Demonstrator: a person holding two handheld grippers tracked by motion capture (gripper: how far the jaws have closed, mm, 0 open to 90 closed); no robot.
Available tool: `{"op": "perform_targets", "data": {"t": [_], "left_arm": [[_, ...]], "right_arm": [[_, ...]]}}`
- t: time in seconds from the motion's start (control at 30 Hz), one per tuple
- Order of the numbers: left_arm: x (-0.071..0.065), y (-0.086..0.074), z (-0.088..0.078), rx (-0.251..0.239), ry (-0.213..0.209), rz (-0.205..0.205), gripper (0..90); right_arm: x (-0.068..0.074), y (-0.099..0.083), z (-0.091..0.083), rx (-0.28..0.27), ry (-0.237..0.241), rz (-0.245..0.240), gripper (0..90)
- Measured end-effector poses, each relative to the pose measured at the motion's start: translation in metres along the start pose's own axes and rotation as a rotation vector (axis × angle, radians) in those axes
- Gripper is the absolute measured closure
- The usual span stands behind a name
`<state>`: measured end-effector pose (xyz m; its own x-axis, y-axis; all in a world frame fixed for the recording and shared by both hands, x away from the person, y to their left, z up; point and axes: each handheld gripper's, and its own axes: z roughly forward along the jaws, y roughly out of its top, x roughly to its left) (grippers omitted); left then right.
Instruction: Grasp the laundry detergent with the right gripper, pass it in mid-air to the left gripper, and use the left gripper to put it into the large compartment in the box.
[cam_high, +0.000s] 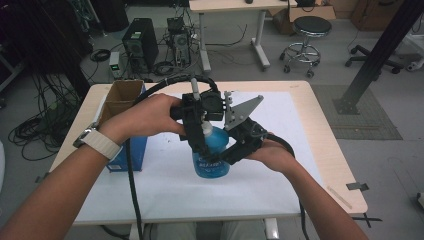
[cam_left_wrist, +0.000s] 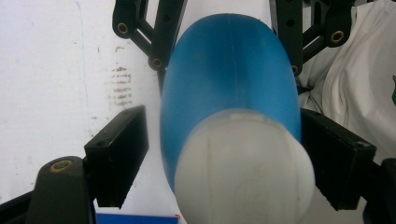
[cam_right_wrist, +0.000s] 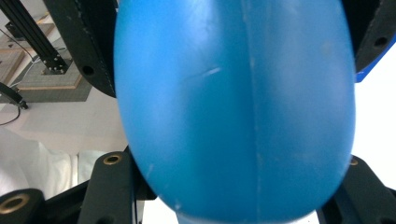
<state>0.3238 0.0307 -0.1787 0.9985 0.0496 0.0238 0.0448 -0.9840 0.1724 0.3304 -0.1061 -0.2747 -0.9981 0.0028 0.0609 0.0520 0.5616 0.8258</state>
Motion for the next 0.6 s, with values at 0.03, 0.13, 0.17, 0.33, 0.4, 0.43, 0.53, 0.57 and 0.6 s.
{"op": "perform_targets", "data": {"t": [0.03,0.13,0.17,0.33,0.4,0.43,0.53,0.57,0.6], "left_arm": [[-0.0001,0.0002,-0.0001,0.002,0.000,0.003,22.0],[-0.0008,0.0007,0.0002,0.004,0.000,0.003,22.8],[-0.0009,0.0008,0.0004,0.005,0.000,0.004,23.0],[-0.0010,0.0014,0.0003,0.005,-0.001,0.006,25.7],[-0.0012,0.0021,0.0006,0.004,-0.003,0.007,26.9],[-0.0013,0.0022,0.0008,0.003,-0.003,0.009,27.4],[-0.0013,0.0027,0.0007,0.001,-0.001,0.011,30.5],[-0.0013,0.0028,0.0007,0.000,-0.001,0.011,31.8],[-0.0011,0.0029,0.0006,0.002,-0.002,0.011,32.4]], "right_arm": [[-0.0001,0.0001,0.0002,-0.002,0.001,-0.001,43.5],[-0.0003,0.0001,0.0002,-0.002,0.001,-0.002,43.6],[-0.0004,0.0001,0.0001,0.000,0.001,-0.004,43.5],[-0.0003,0.0002,0.0002,-0.001,0.000,-0.004,43.5],[-0.0004,0.0000,0.0002,-0.004,-0.001,-0.004,43.6],[-0.0006,0.0000,0.0002,-0.005,-0.001,-0.006,43.5],[-0.0005,0.0002,-0.0001,-0.005,-0.004,-0.006,43.6],[-0.0007,0.0001,-0.0001,-0.006,-0.003,-0.008,43.6],[-0.0008,0.0000,-0.0001,-0.006,-0.003,-0.008,43.6]]}}
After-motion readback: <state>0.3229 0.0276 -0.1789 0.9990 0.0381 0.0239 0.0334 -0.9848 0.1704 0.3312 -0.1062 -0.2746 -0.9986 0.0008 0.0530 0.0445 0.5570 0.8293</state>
